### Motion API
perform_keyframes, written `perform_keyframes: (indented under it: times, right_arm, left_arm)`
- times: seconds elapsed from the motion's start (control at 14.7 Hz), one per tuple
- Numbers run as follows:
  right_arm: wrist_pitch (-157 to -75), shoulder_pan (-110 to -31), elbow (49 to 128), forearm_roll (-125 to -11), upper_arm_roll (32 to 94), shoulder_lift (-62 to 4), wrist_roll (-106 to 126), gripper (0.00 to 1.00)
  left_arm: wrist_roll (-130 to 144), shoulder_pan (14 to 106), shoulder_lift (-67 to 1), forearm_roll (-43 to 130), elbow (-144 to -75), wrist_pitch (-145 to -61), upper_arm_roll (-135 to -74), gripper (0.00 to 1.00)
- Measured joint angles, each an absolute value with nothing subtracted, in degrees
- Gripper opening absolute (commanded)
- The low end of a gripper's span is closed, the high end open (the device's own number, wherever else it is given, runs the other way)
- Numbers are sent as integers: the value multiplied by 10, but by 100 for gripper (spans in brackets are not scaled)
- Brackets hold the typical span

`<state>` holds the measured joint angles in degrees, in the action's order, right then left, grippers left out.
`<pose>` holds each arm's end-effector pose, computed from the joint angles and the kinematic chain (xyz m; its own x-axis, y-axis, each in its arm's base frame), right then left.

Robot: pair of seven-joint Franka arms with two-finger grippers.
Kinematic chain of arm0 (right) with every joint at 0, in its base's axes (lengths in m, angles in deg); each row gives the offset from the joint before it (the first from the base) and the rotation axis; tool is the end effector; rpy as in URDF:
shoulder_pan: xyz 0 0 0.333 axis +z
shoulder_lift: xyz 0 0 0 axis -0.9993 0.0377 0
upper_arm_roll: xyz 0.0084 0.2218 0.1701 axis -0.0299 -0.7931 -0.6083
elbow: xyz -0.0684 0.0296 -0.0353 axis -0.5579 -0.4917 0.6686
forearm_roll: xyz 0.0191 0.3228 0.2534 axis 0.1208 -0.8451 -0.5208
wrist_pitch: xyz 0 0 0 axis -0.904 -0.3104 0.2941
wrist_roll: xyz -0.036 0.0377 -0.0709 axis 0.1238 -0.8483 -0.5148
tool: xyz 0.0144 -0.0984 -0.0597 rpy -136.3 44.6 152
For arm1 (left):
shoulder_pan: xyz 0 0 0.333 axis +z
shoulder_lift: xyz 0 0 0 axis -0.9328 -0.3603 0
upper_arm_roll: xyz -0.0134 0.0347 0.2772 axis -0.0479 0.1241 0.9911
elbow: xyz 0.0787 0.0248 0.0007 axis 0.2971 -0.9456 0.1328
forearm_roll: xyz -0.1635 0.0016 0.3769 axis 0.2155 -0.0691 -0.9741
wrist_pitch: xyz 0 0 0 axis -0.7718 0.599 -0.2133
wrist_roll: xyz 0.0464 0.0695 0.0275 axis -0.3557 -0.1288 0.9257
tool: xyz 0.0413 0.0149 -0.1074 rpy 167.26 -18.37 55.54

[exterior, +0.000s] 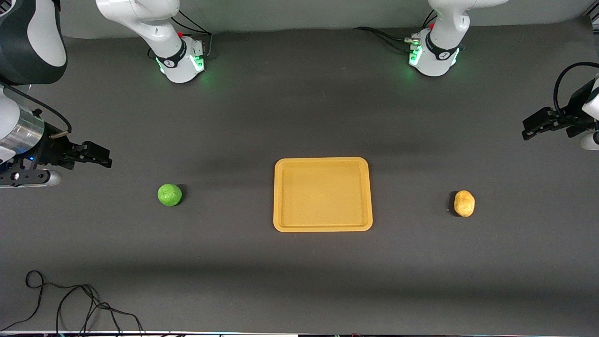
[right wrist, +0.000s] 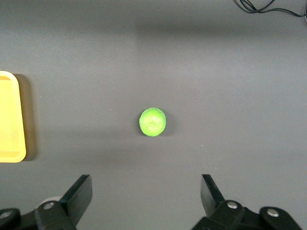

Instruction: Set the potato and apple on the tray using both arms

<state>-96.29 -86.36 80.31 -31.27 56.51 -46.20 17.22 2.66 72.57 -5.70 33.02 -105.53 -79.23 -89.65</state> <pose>0.6074 0.0244 0.5162 0.9998 0.0018 -0.0212 0.0018 -1.0000 0.0014 0.5676 0.0063 0.5577 0.9992 0.0389 0.0011 0.0389 -0.9989 -0.0278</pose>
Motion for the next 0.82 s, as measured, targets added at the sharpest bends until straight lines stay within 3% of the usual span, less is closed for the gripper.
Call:
perform_keyframes:
  times: [0.48,0.82]
  right_arm:
    - [-972,-864,804,-313,565,-462,180,100]
    - [-972,-864,807,-313,565,-462,181,100]
  left_arm:
    - [27,726,-57,330,-1058,-801,-897,100]
    - [26,722,-83,330,-1078,-863,-903,100]
